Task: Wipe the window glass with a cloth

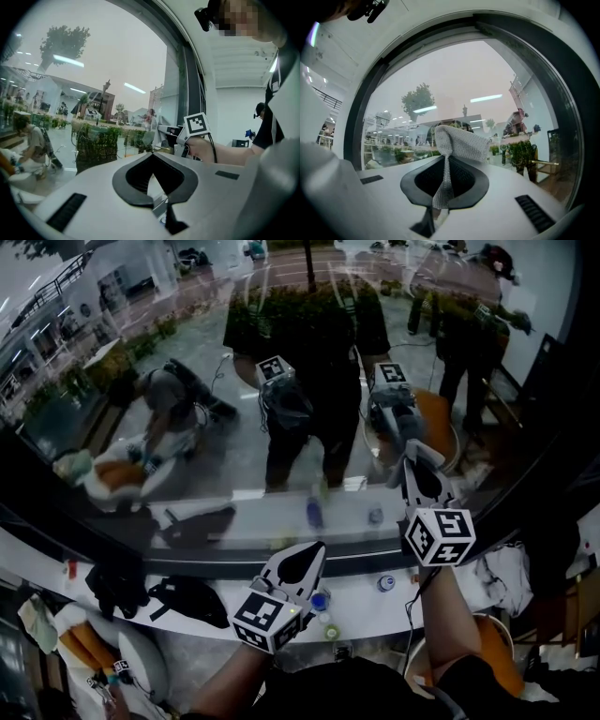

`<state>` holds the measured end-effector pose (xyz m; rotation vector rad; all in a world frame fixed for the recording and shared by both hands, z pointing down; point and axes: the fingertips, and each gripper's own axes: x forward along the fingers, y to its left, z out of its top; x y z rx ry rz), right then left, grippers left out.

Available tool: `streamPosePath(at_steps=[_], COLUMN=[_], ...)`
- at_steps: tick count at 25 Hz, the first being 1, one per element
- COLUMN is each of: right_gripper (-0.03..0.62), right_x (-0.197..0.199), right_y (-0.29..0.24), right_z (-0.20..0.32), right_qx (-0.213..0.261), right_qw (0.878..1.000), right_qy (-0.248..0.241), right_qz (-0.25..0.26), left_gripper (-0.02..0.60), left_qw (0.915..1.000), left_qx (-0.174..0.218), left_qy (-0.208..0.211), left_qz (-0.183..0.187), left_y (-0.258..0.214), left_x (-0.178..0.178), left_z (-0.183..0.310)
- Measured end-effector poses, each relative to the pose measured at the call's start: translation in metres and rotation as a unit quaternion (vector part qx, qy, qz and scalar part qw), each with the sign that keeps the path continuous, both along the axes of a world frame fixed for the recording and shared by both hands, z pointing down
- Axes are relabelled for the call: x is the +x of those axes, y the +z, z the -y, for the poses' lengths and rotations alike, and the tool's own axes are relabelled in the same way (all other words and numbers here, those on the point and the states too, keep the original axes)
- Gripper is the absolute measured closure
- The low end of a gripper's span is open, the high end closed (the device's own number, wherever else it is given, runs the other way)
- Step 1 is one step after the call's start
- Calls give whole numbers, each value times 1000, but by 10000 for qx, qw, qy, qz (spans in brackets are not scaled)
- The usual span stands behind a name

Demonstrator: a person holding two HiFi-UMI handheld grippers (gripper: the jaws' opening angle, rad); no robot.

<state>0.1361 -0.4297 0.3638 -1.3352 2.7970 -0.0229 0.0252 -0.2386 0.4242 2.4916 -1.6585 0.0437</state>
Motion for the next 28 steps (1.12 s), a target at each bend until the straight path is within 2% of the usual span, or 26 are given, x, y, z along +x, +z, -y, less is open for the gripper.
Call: streamPosePath(at_steps=[7, 15, 28], right_gripper=[553, 553, 553], right_x=[-74, -165, -308], right_y=[-5, -14, -17], right_z=[-31, -69, -129], right_qx=[51, 196, 284], right_qw=[9999, 9987, 9909], right_qy=[-144, -468, -1309], right_qz=[63, 49, -119], left_gripper=[581, 581, 581], left_qw=[9999, 9991, 9933], left_qx=[-85, -65, 24], left_qy=[-90, -397, -1054], left_qz=[-49, -166, -479], left_y=[6, 8, 9], left_x=[-62, -129, -227], left_z=[-31, -62, -103])
